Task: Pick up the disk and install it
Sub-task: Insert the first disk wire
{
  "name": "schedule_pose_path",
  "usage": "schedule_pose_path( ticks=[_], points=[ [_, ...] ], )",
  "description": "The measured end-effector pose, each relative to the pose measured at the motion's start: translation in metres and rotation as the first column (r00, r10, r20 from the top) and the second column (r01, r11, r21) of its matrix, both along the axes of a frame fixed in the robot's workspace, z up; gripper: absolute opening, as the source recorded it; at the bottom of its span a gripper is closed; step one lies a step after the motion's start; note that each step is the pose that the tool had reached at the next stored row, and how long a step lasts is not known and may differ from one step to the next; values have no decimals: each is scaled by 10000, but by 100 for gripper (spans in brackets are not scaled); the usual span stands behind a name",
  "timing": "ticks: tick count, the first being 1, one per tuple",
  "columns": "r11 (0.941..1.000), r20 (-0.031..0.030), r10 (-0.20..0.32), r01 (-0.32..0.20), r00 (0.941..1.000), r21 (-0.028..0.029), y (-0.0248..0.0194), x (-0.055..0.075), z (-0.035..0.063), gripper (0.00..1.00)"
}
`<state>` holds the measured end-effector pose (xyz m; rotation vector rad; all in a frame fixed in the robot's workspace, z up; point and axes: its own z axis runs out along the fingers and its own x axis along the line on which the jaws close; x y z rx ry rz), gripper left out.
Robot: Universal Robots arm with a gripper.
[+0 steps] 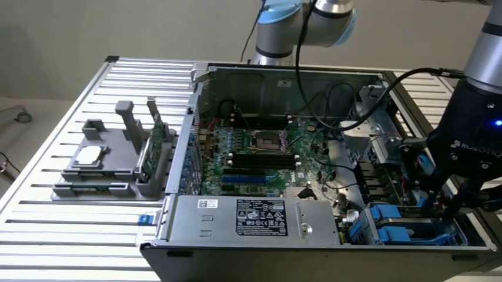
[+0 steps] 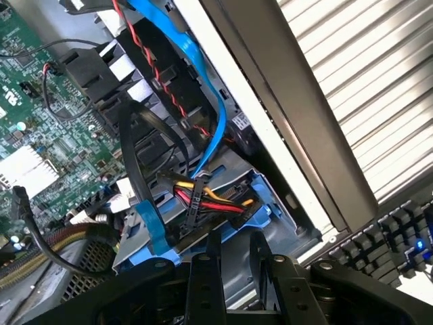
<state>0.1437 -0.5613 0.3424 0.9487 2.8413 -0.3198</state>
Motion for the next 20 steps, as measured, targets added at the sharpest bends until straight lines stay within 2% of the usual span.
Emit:
schedule_pose_path(
  ticks=[7,11,16,20],
  points=[
    [9971,-8,-739,739,9973,180,0,0,-8,31],
    [9961,-11,-854,854,9963,224,0,14,28,31],
    [9957,-17,-878,878,9961,280,-2,57,145,31],
    [9957,-24,-882,883,9961,298,-31,104,193,31]
  ],
)
